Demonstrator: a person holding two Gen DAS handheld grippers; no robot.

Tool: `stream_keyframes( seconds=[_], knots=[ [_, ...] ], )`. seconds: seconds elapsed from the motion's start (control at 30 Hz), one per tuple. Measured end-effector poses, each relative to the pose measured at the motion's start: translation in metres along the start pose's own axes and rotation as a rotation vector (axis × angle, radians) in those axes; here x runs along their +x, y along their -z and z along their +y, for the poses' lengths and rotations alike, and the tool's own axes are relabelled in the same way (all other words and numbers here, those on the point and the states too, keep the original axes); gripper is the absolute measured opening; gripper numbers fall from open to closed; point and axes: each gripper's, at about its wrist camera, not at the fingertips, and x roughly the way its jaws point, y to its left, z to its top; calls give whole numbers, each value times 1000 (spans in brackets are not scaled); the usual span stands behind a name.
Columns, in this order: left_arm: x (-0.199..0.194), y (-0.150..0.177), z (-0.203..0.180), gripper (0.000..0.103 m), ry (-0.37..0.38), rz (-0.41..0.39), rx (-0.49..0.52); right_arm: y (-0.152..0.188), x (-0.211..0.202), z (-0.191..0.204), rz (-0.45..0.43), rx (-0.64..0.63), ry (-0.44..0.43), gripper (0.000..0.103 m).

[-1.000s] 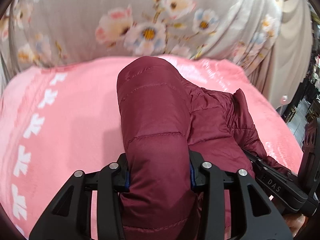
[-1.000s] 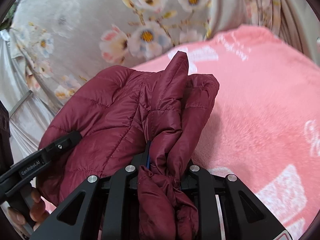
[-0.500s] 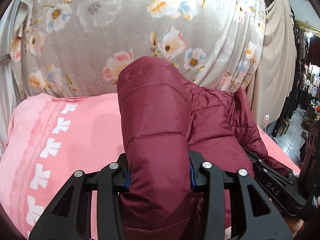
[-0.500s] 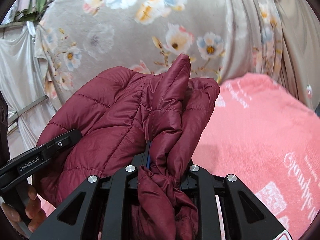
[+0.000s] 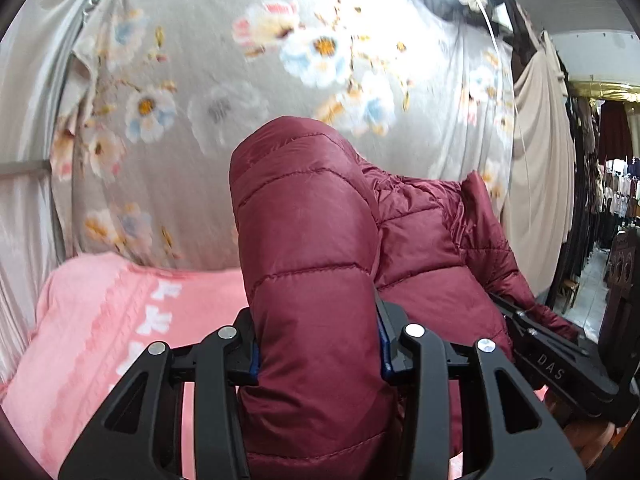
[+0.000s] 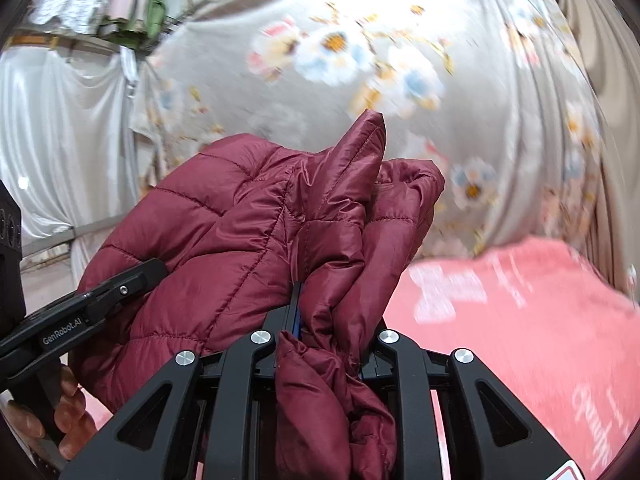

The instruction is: Fold large clothes

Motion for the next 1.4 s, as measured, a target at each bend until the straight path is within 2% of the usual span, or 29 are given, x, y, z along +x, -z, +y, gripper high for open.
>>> stream_keyframes(
  seconds=[0.17, 0.33, 0.57, 0.9, 1.23, 1.37, 1.4],
  knots=[
    [2, -14, 27, 43, -21, -67, 10, -21, 22, 29, -66, -68, -39, 19],
    [34, -10, 59, 49, -45, -78, 6, -14, 70, 30, -60, -58, -110, 20],
    [117, 27, 109, 49, -44, 27, -45, 20, 162, 18, 62, -33, -114, 20],
    [226, 97, 160, 50, -76, 181, -96, 93, 278, 0, 212, -22, -84, 20],
    [302, 180, 184, 50, -77, 390, -141, 176, 344, -31, 416, 33, -38, 20],
    [305, 196, 186, 53, -98, 386, -120, 187, 349, -42, 447, 88, -42, 22],
    [305, 197, 186, 55, -100, 391, -120, 188, 351, -43, 459, 95, -42, 25]
  ],
)
